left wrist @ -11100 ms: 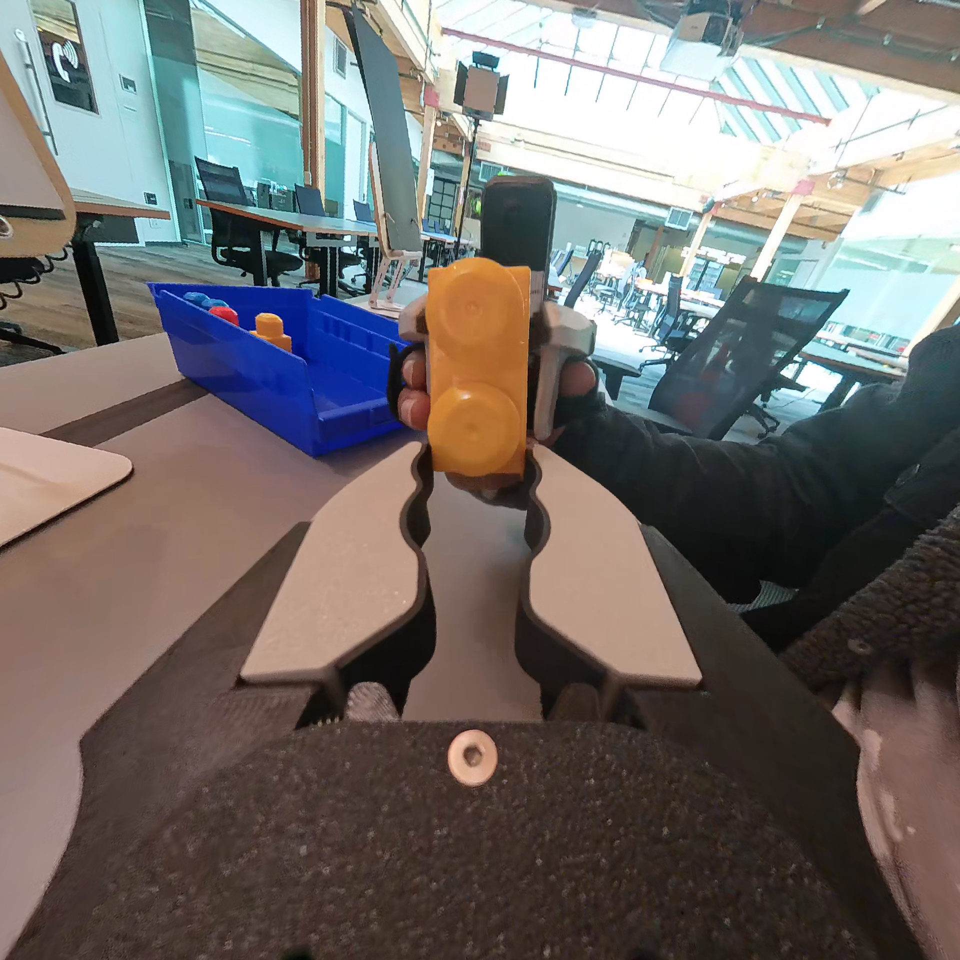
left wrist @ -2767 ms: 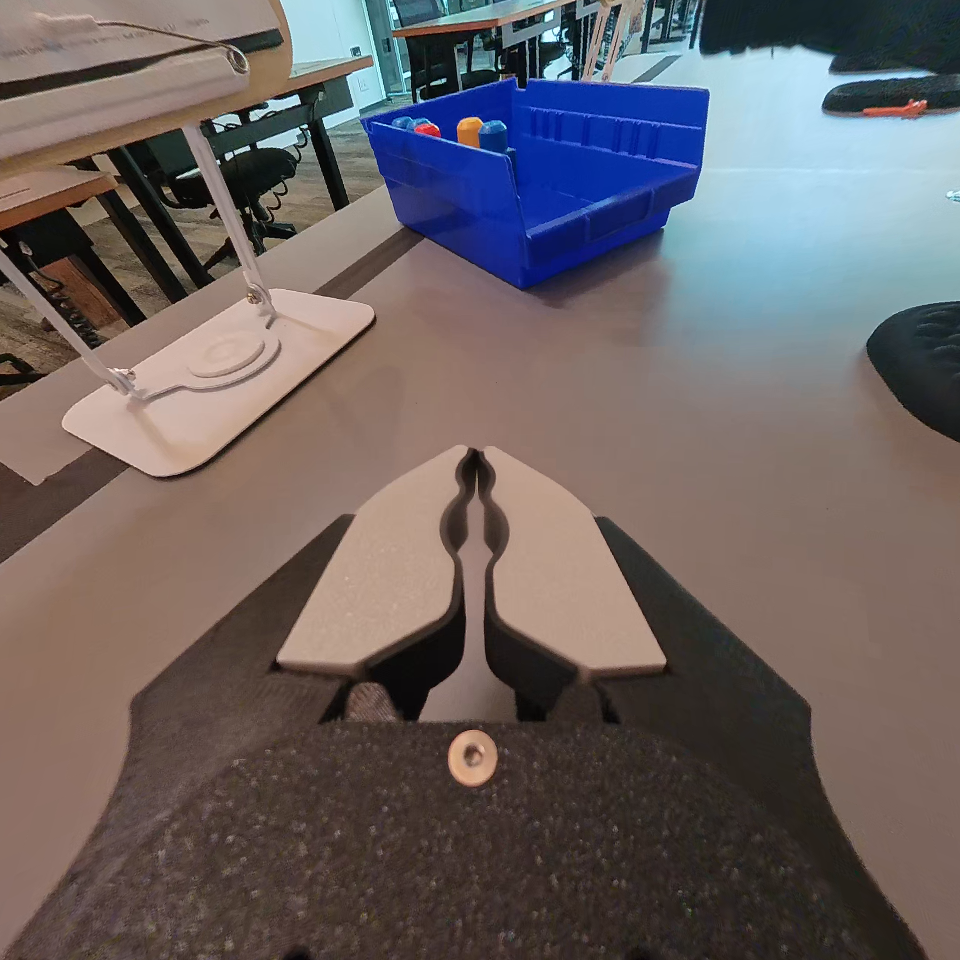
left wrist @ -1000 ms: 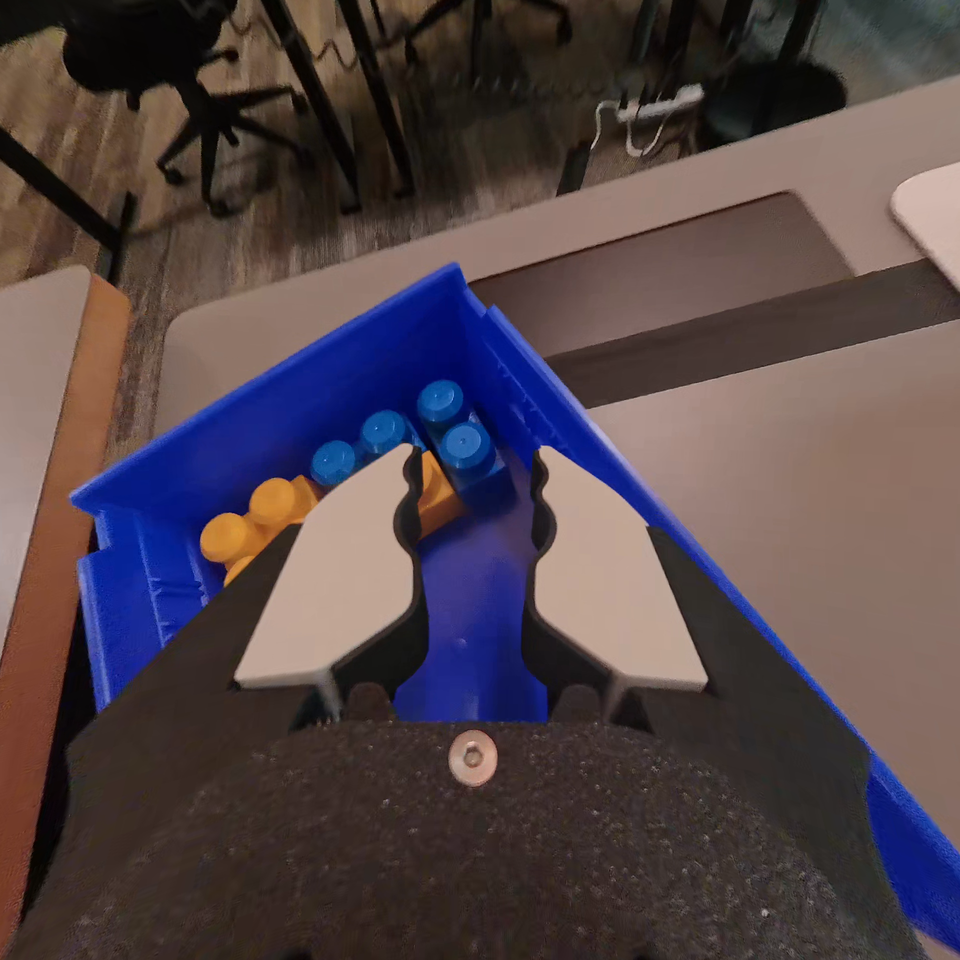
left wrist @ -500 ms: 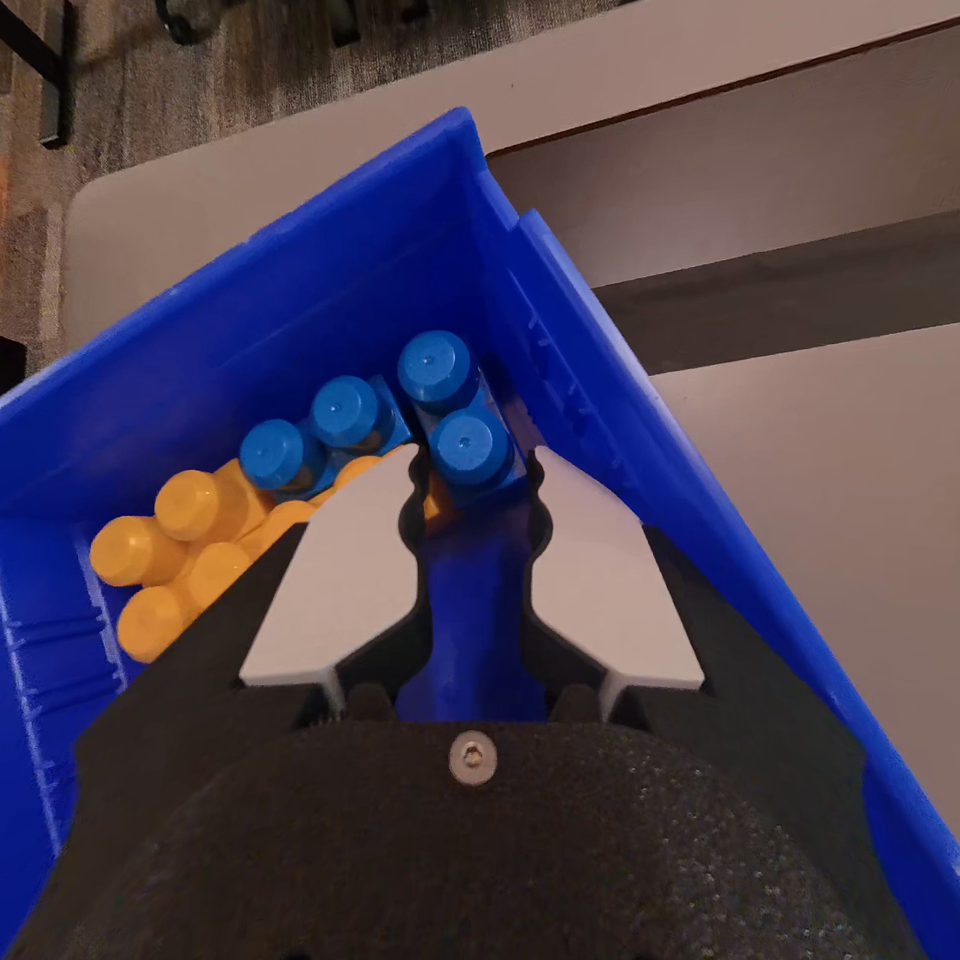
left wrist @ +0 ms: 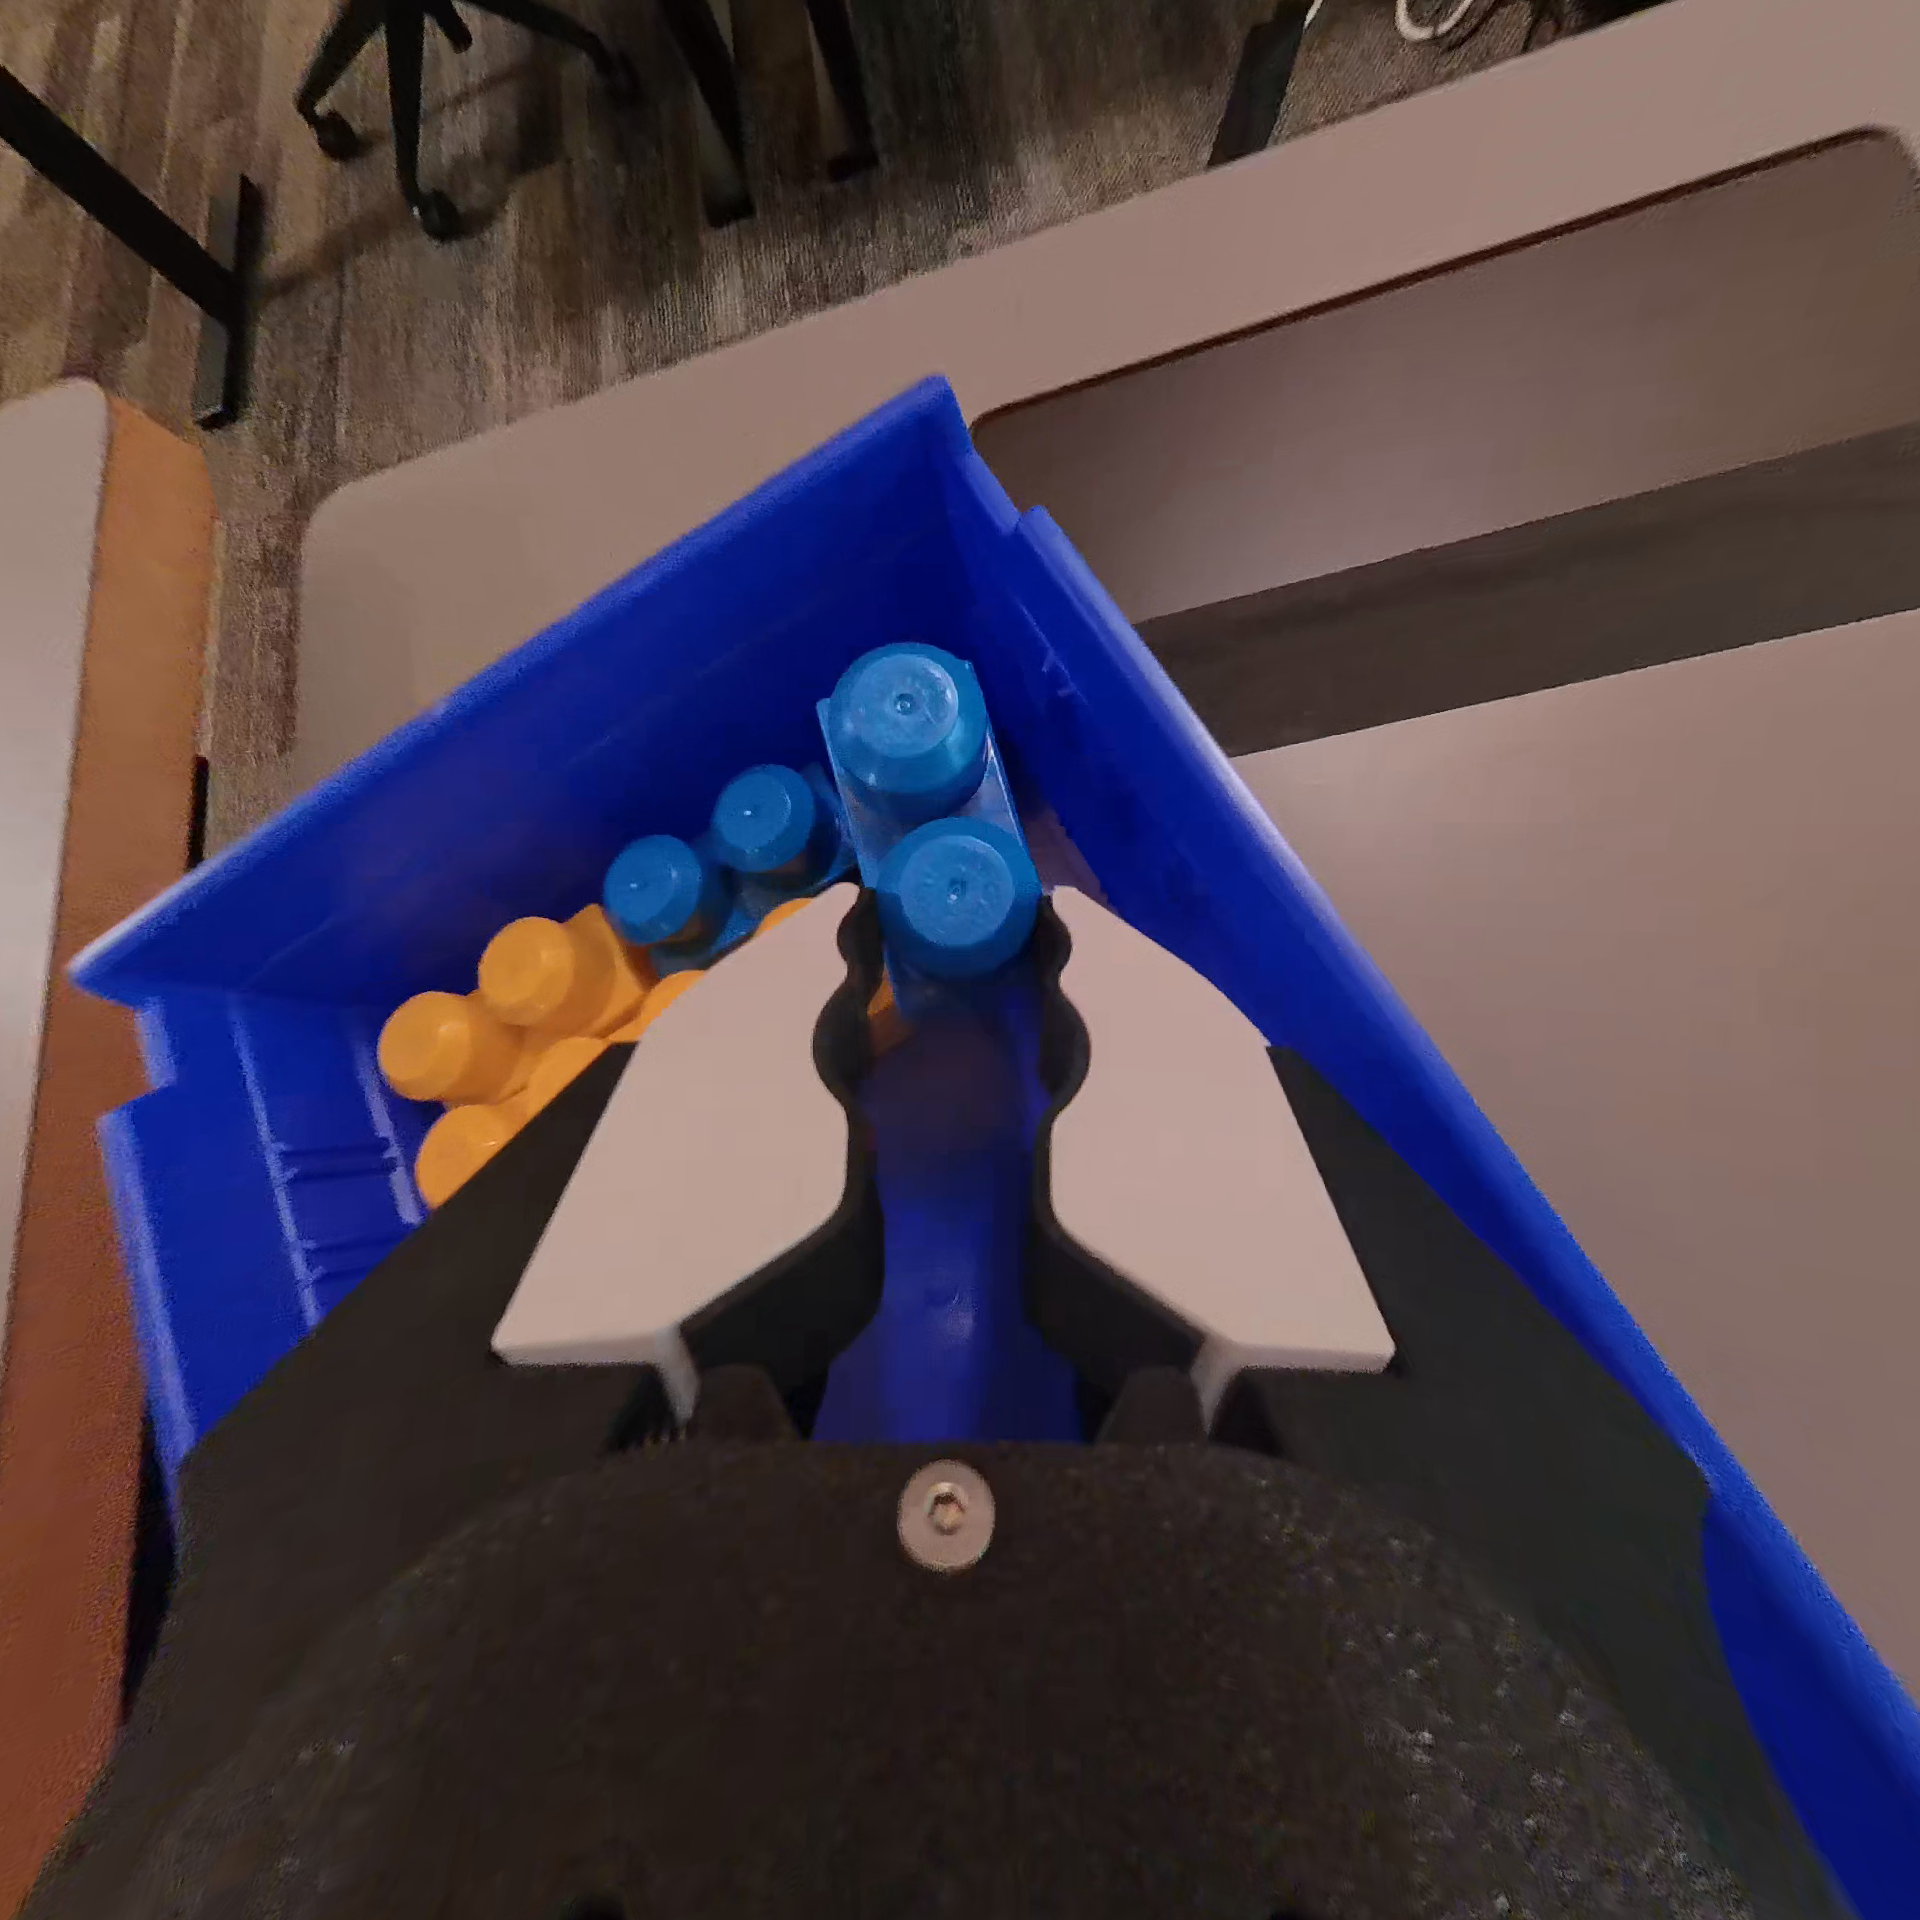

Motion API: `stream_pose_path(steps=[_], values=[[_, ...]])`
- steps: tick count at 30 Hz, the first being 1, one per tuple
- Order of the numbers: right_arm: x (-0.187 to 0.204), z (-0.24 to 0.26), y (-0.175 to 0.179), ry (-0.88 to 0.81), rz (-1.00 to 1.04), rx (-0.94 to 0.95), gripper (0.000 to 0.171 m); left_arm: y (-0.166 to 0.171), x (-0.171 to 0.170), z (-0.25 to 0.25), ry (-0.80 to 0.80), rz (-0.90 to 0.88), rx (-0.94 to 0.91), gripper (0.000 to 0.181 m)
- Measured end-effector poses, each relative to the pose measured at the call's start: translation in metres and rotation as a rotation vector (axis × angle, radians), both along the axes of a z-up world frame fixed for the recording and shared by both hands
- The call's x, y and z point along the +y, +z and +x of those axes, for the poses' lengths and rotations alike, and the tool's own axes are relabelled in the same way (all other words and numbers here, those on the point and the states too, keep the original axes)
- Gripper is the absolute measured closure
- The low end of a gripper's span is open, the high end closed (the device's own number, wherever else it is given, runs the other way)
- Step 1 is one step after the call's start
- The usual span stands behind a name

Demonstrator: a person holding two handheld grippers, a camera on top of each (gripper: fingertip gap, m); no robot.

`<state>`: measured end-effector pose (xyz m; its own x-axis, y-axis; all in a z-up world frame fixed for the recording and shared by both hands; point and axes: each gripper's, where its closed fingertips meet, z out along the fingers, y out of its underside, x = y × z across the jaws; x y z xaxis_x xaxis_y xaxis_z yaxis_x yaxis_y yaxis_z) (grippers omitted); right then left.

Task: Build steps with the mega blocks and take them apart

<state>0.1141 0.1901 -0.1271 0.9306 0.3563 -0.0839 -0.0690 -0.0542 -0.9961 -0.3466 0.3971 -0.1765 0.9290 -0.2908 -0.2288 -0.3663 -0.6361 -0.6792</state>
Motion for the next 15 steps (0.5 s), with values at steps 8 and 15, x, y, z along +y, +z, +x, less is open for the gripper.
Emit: stream_pose_path(steps=[8,15], values=[[-0.001,-0.002,0.0,0.01,0.007,-0.006,0.171,0.097,-0.043,0.045,-0.201,0.209,-0.096,0.151],[-0.011,-0.026,0.001,0.166,0.026,-0.021,0.171,0.119,-0.147,0.172,-0.608,0.288,-0.207,0.152]])
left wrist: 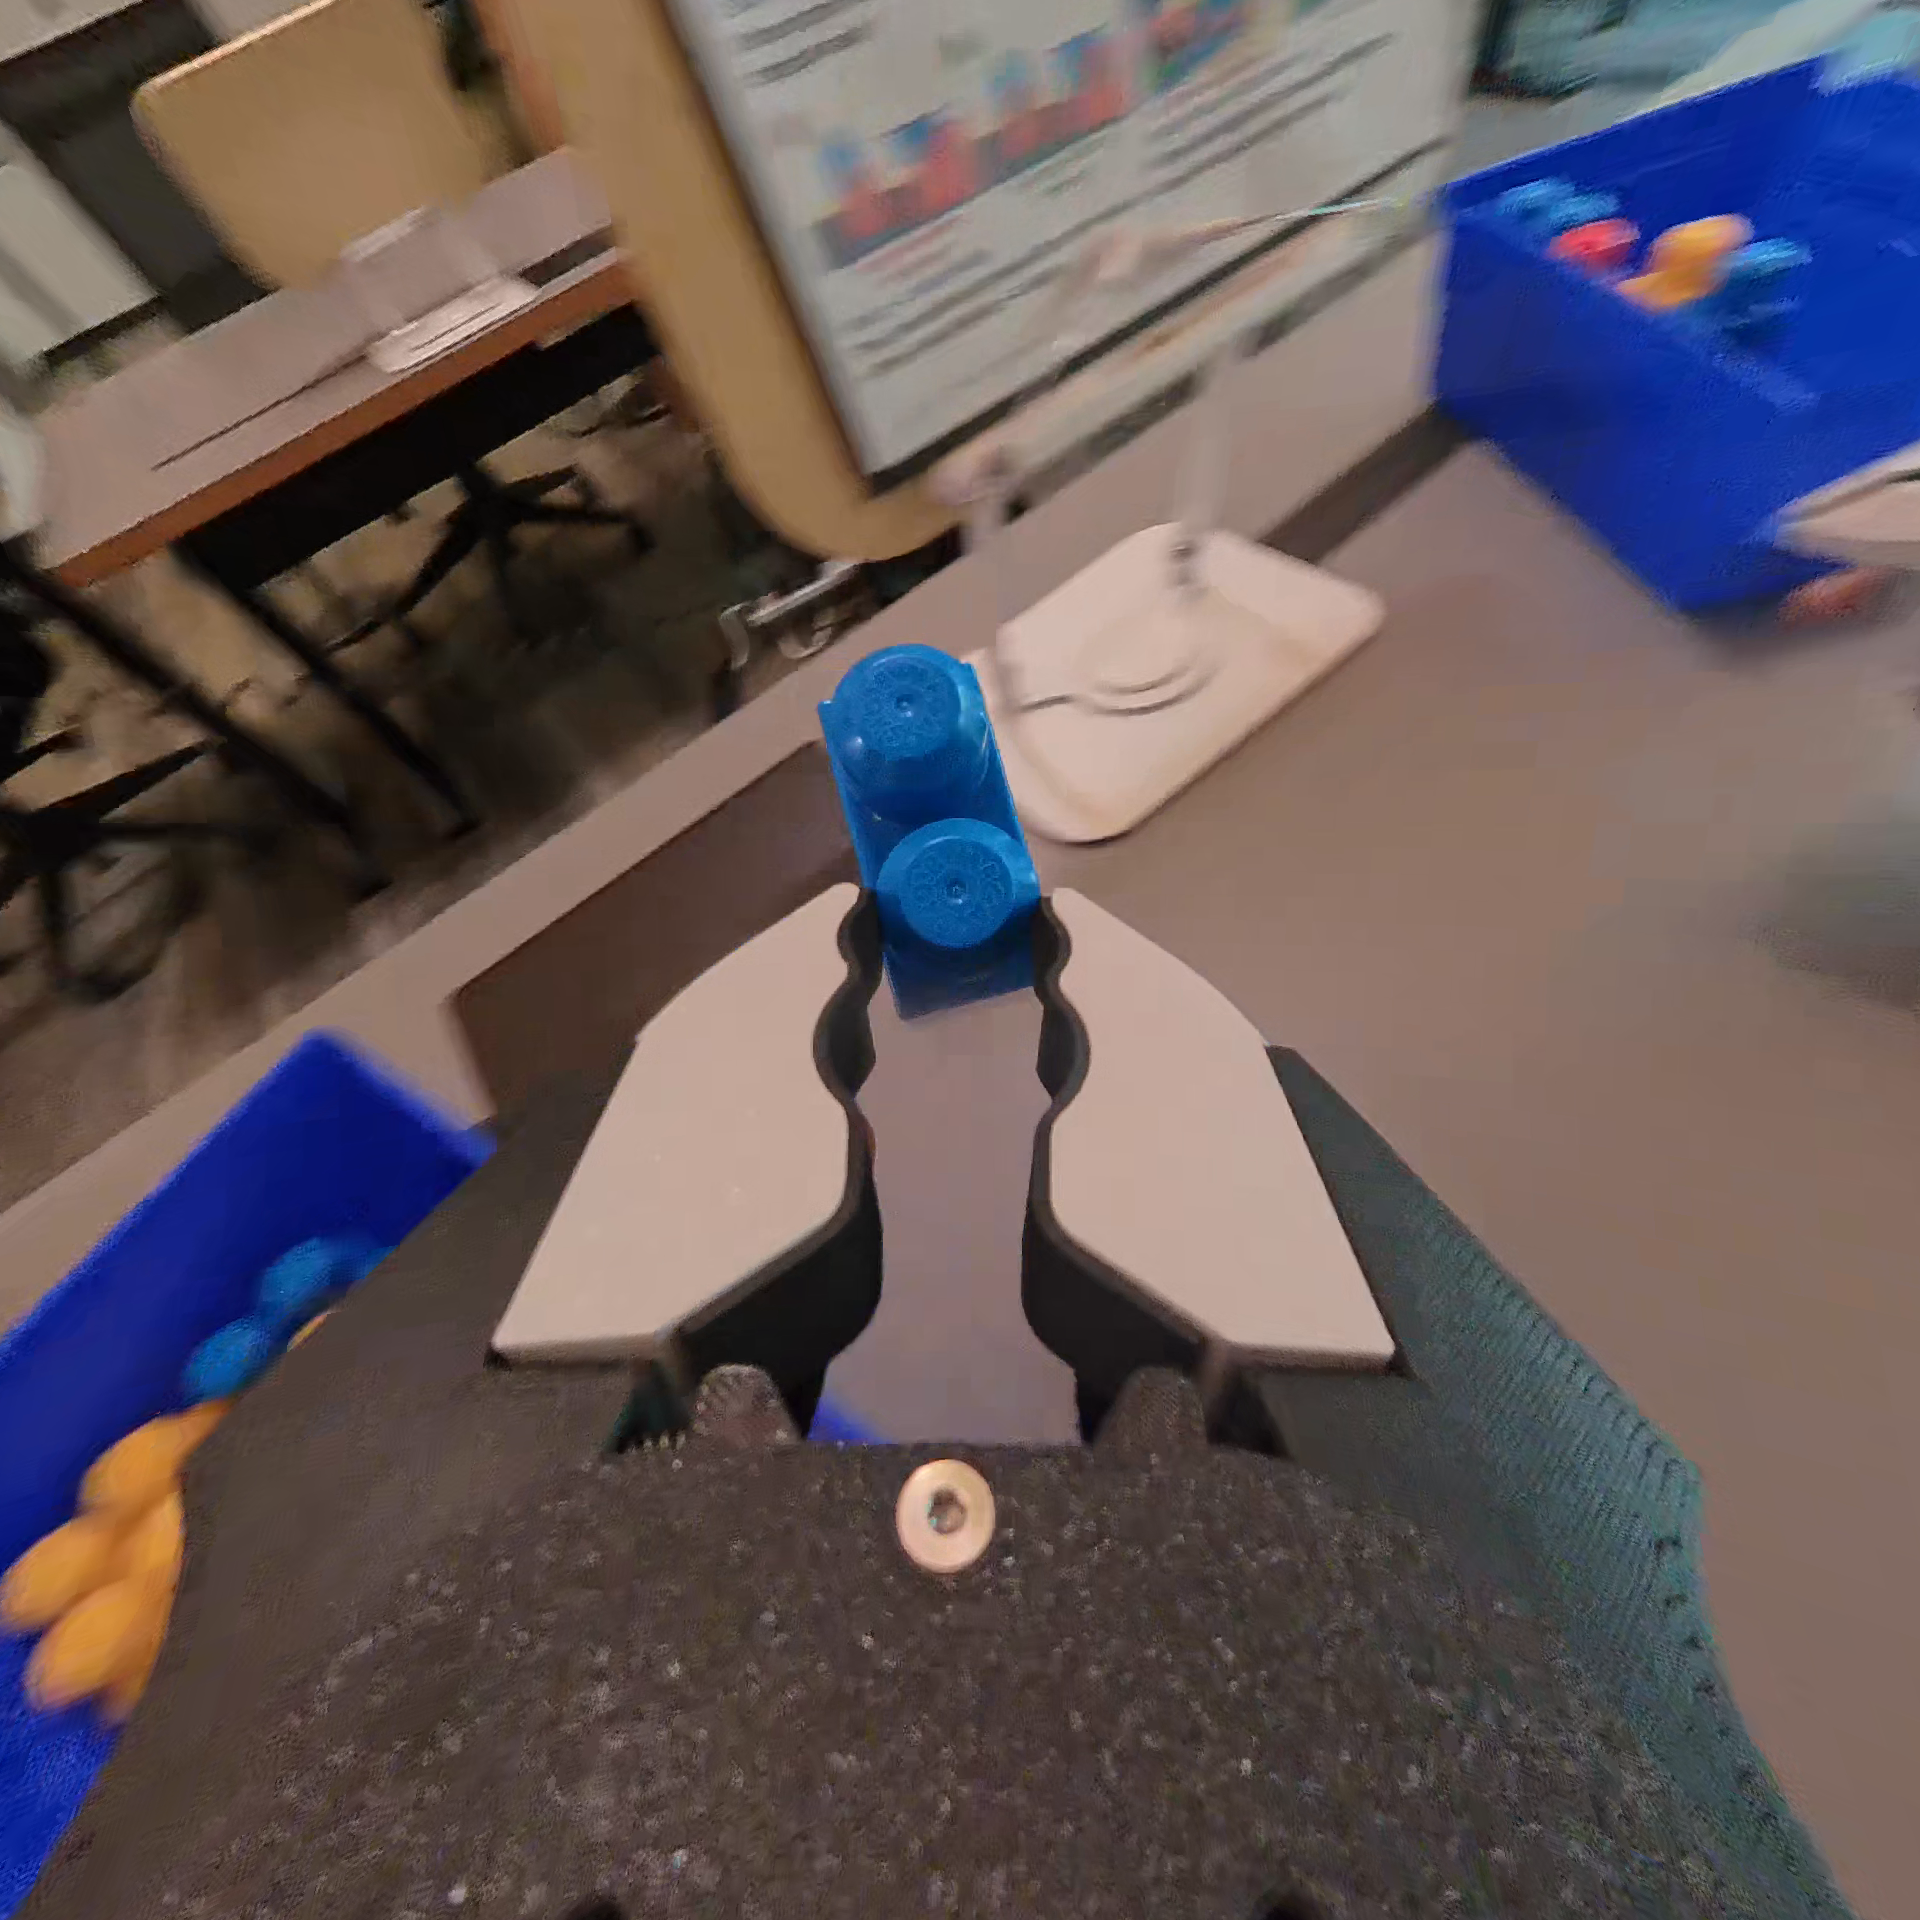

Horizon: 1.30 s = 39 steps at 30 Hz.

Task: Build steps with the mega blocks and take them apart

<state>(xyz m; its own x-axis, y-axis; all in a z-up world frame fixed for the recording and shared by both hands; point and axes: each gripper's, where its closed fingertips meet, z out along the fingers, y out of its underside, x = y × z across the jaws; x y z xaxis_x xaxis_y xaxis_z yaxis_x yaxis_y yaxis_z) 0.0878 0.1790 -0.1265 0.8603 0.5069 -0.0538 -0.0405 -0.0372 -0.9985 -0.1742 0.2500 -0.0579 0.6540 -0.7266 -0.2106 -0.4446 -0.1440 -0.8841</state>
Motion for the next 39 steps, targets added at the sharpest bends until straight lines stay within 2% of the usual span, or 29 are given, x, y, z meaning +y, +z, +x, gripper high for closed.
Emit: stream_pose_path(steps=[4,8,13,15,19,22,25,39], values=[[-0.007,-0.016,-0.002,0.106,0.012,-0.039,0.166,-0.026,-0.064,0.076,-0.233,-0.04,-0.1,0.152],[-0.024,-0.036,-0.004,0.307,-0.002,-0.063,0.156,-0.055,-0.112,0.125,-0.45,-0.102,-0.185,0.152],[-0.06,-0.055,-0.02,0.624,-0.112,-0.161,0.142,-0.095,-0.142,0.137,-0.647,-0.175,-0.131,0.152],[-0.073,-0.062,-0.03,0.707,-0.166,-0.197,0.131,-0.107,-0.153,0.139,-0.707,-0.196,-0.098,0.152],[-0.093,-0.083,-0.053,0.815,-0.231,-0.315,0.121,-0.125,-0.172,0.142,-0.811,-0.209,-0.013,0.153],[-0.102,-0.098,-0.068,0.845,-0.248,-0.396,0.119,-0.127,-0.179,0.142,-0.843,-0.207,0.004,0.153],[-0.104,-0.106,-0.077,0.856,-0.246,-0.43,0.13,-0.131,-0.184,0.14,-0.861,-0.212,0.038,0.153],[-0.101,-0.099,-0.109,0.812,-0.365,-0.586,0.133,-0.15,-0.173,0.143,-0.797,-0.219,0.092,0.154]])
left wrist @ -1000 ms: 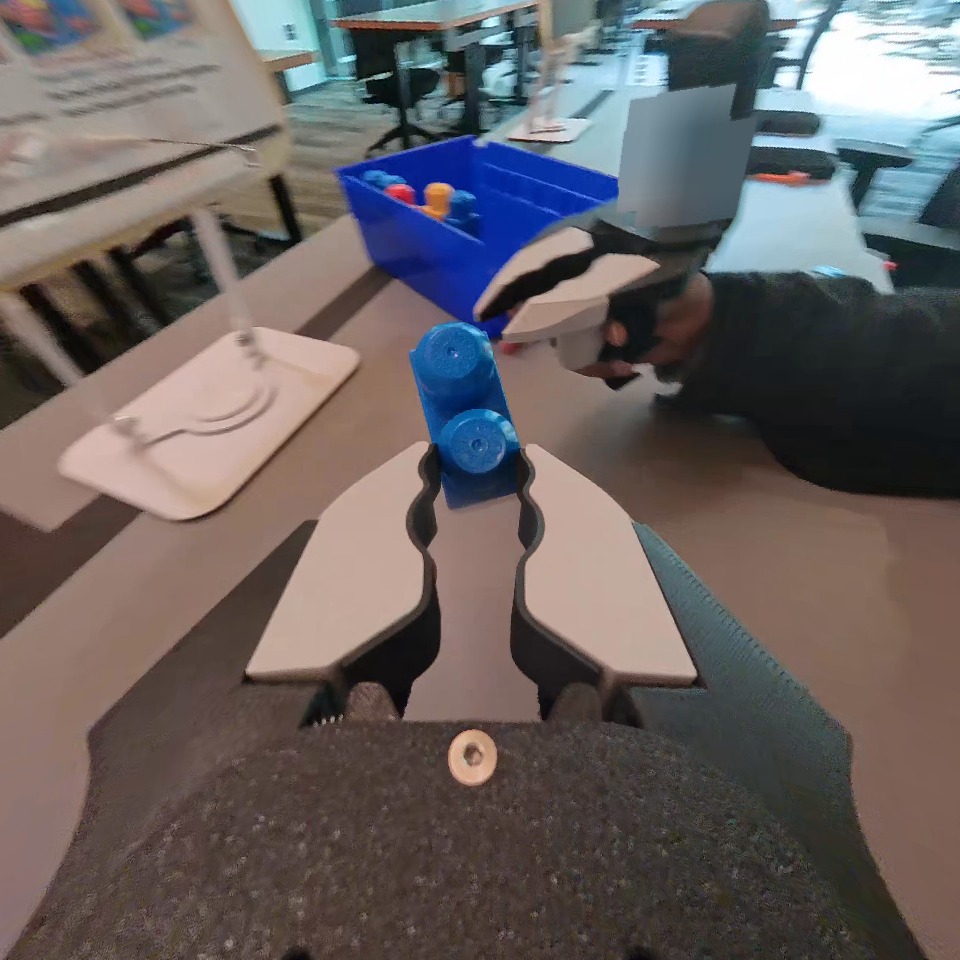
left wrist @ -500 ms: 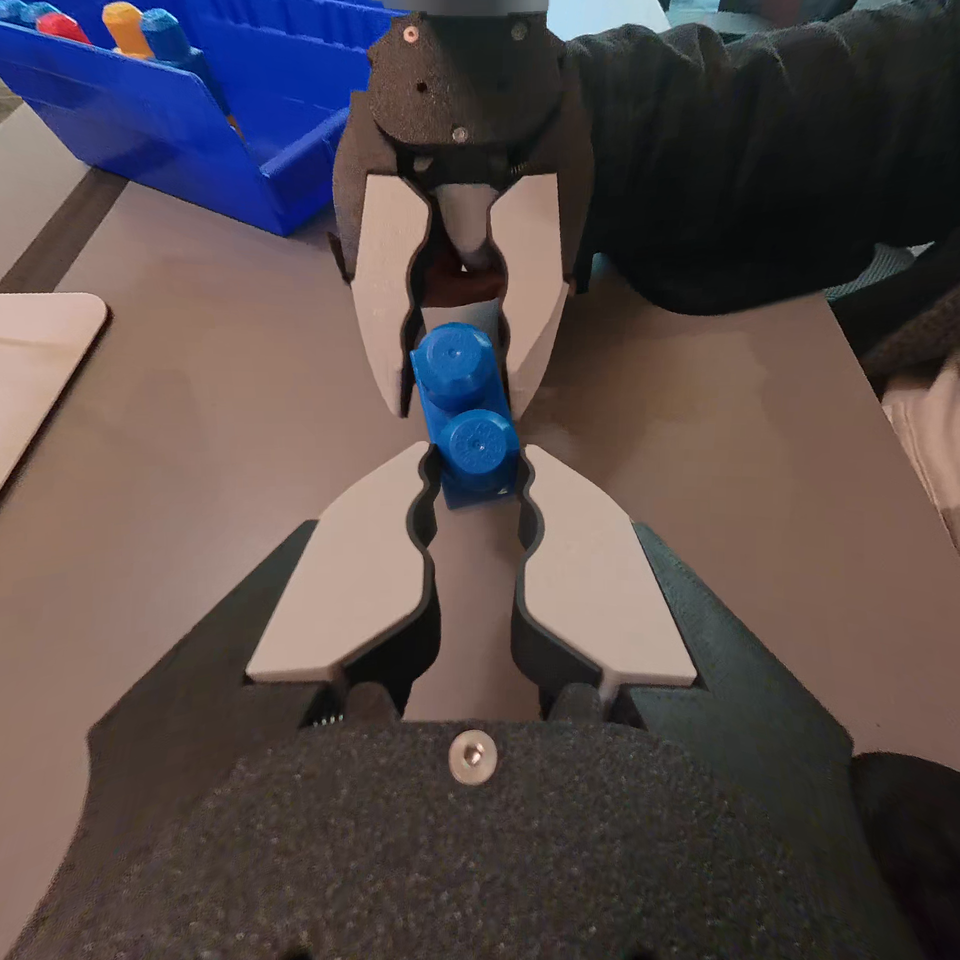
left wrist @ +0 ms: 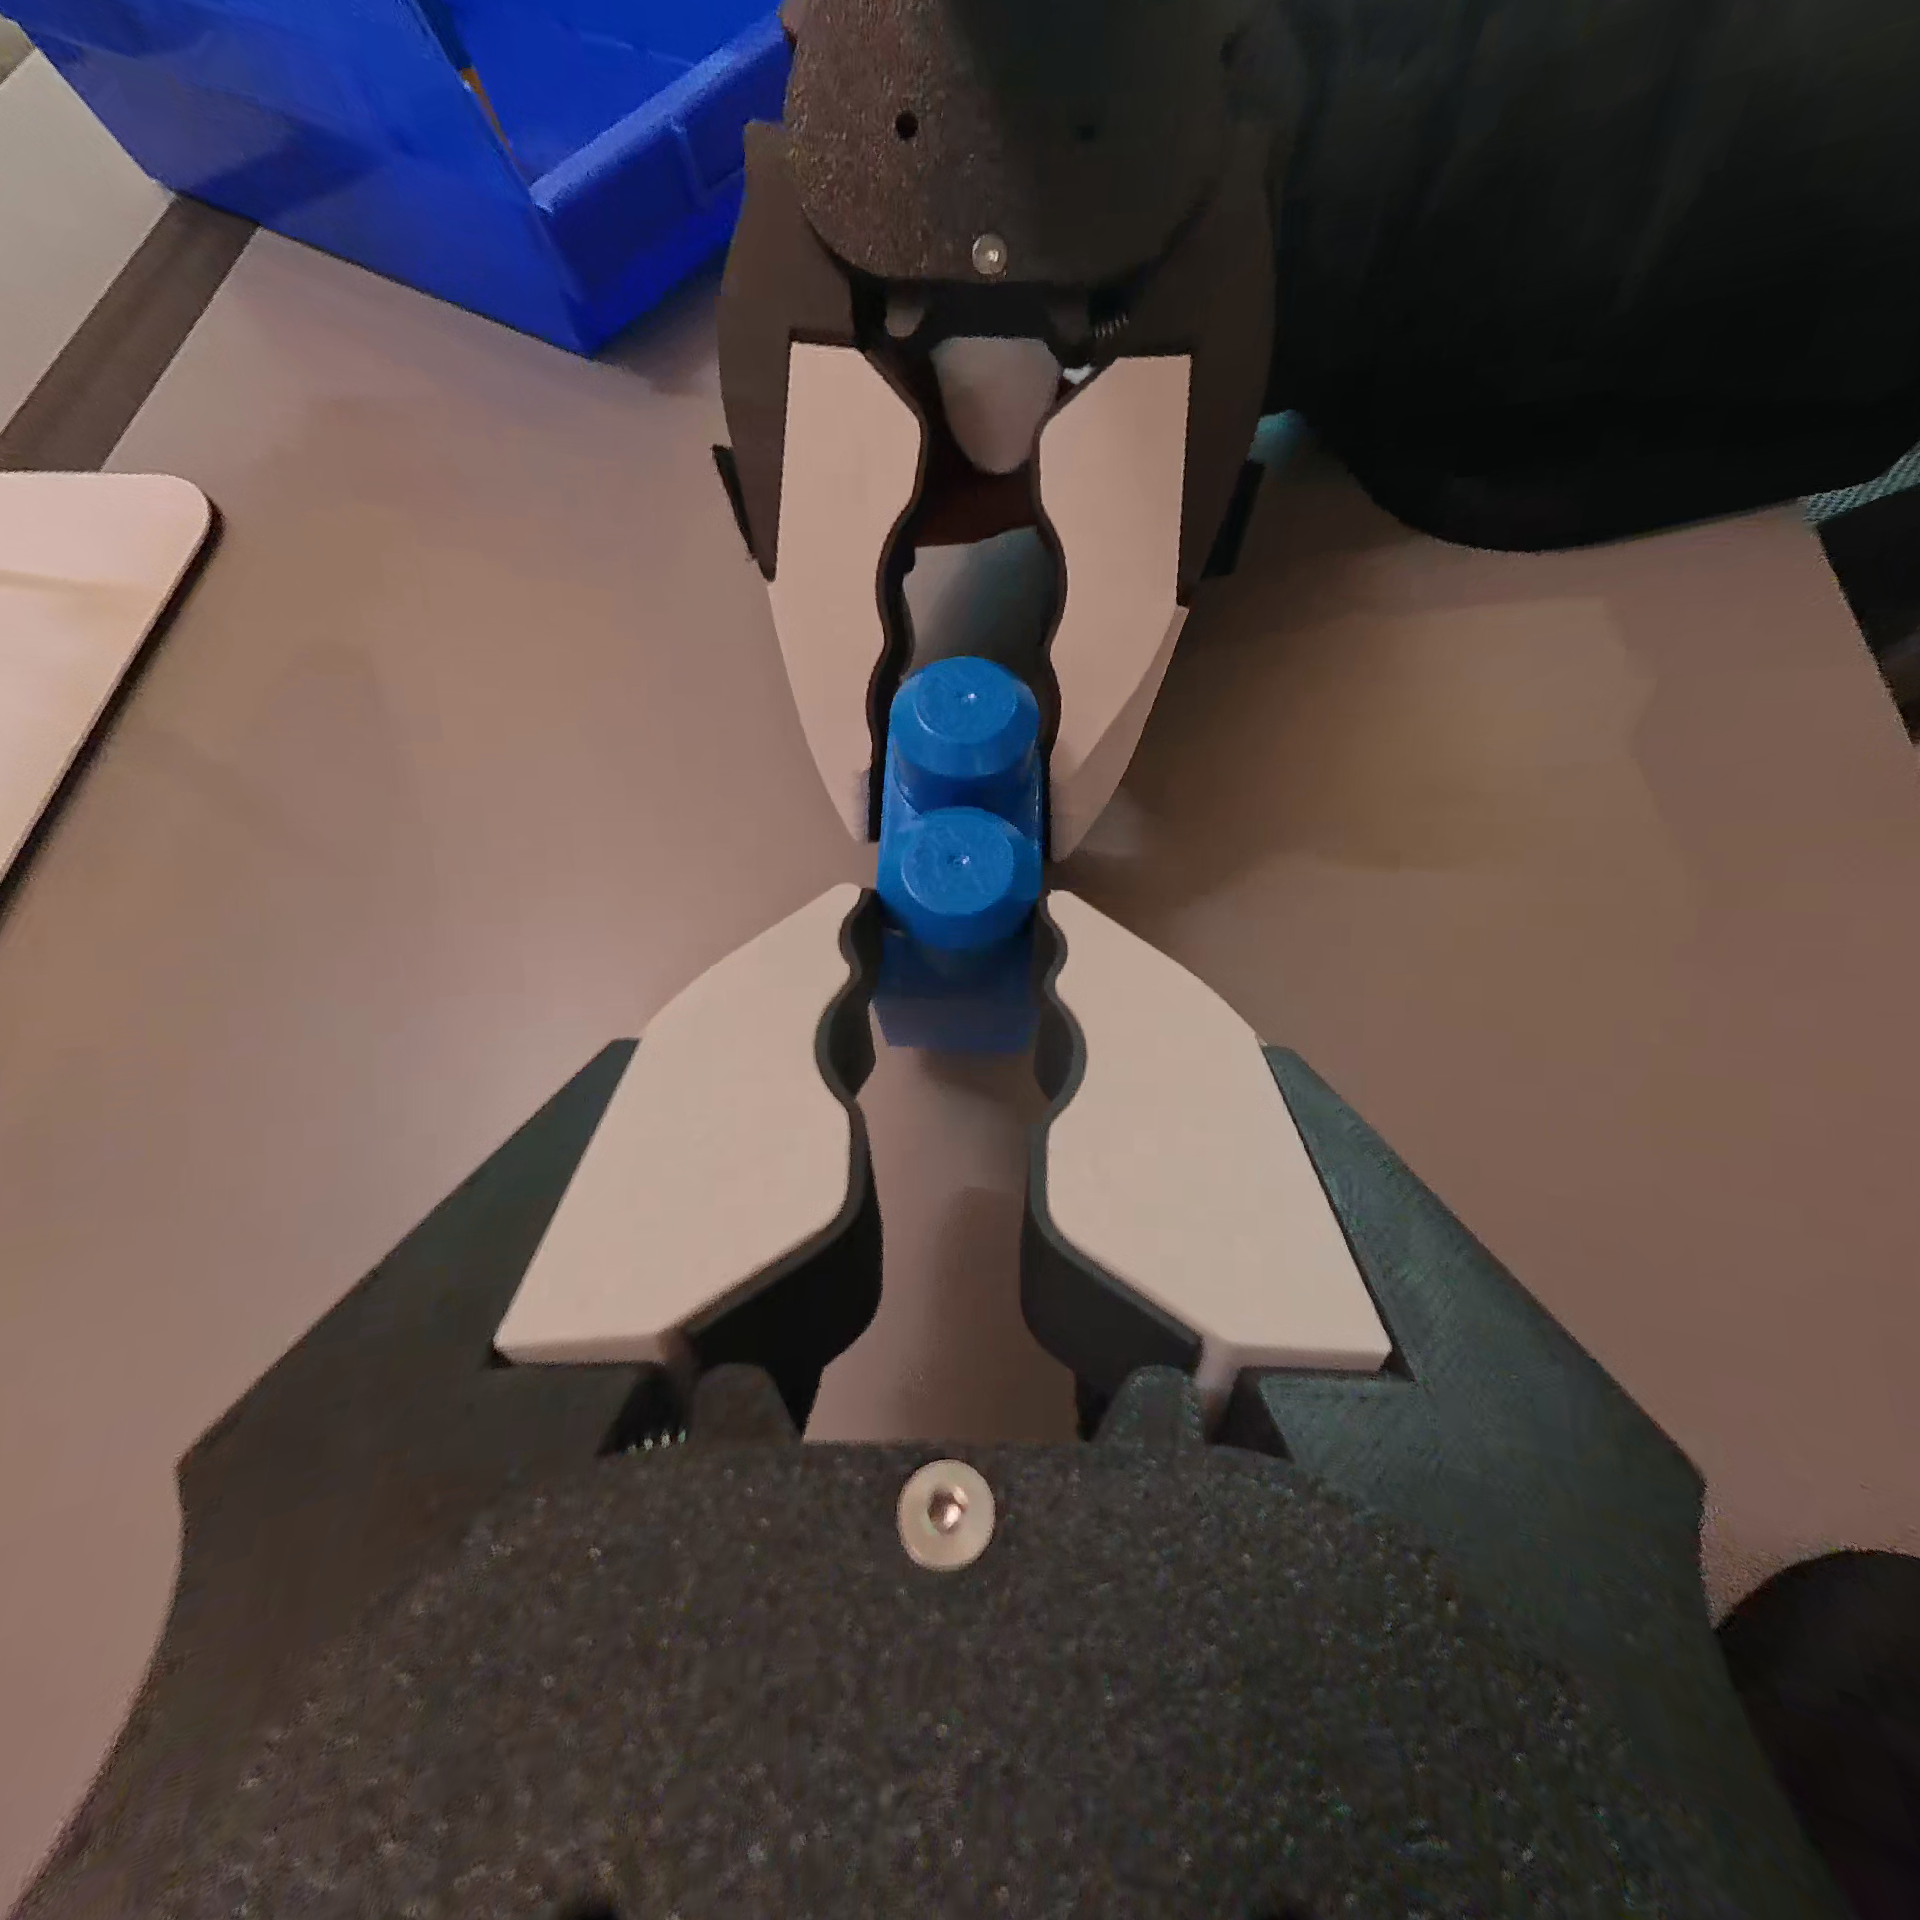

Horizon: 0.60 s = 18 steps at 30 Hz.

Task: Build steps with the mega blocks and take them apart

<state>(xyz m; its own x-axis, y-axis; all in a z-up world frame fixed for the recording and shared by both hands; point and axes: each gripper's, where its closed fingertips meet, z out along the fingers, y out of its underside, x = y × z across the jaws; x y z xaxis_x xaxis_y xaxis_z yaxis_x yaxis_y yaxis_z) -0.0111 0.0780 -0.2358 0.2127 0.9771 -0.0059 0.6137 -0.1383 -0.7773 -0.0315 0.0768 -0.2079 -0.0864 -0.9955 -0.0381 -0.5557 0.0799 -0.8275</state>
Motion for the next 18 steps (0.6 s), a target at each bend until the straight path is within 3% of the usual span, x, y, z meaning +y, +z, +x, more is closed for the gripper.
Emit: stream_pose_path(steps=[7,13,18], values=[[0.002,0.009,-0.015,-0.031,-0.019,-0.123,0.134,-0.014,0.006,0.004,0.05,-0.011,0.037,0.155],[0.003,0.009,-0.016,-0.03,0.007,-0.134,0.134,-0.013,0.005,0.003,0.04,-0.01,0.029,0.155],[0.002,0.01,-0.007,-0.025,-0.003,-0.078,0.127,0.003,0.006,-0.002,0.024,-0.01,-0.027,0.144]])
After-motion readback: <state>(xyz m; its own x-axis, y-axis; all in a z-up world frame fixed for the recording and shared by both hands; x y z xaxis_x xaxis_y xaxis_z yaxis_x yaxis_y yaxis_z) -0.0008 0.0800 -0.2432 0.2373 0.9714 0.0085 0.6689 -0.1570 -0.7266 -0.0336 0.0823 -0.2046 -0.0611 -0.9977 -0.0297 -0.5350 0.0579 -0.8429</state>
